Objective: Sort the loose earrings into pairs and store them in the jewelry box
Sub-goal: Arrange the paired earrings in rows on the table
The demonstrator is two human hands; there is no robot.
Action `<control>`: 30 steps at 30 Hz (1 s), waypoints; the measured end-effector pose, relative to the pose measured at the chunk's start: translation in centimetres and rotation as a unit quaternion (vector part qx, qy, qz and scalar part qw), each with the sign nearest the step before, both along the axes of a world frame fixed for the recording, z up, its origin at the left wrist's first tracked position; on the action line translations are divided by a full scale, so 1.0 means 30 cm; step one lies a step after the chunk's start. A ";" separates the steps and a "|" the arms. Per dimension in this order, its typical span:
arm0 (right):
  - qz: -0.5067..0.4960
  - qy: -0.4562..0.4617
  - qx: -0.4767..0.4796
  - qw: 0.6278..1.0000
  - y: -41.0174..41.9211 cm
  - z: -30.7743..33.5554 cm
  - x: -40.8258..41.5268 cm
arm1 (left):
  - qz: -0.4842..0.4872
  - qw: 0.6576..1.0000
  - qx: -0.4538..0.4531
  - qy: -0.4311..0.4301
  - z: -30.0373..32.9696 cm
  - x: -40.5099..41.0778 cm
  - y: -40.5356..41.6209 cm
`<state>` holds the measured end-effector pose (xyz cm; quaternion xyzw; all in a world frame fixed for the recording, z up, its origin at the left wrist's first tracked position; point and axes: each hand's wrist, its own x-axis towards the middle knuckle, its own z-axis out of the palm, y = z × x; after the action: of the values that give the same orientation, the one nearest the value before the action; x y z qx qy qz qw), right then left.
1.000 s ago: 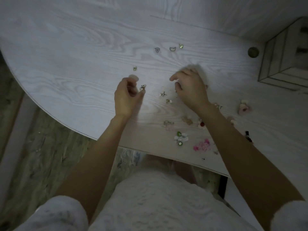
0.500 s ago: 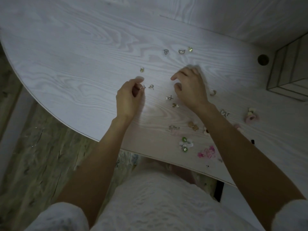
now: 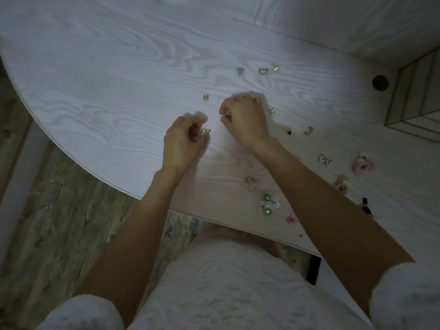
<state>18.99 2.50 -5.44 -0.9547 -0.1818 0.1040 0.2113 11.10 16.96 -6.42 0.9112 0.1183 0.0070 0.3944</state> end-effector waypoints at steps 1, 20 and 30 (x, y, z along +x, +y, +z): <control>-0.002 -0.001 -0.001 1.000 -0.009 0.000 0.004 | -0.003 1.000 0.004 -0.001 -0.002 0.000 0.000; -0.045 -0.057 0.037 0.997 -0.213 0.026 0.087 | -0.045 0.995 0.061 -0.064 -0.051 0.021 -0.037; 0.152 -0.010 0.043 0.987 -0.008 0.049 0.162 | 0.008 0.999 -0.007 -0.034 -0.030 0.033 -0.039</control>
<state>23.85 2.26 -3.97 -0.9070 -0.3314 0.1171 0.2319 12.09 15.78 -7.32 0.9068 0.1118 0.0402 0.4044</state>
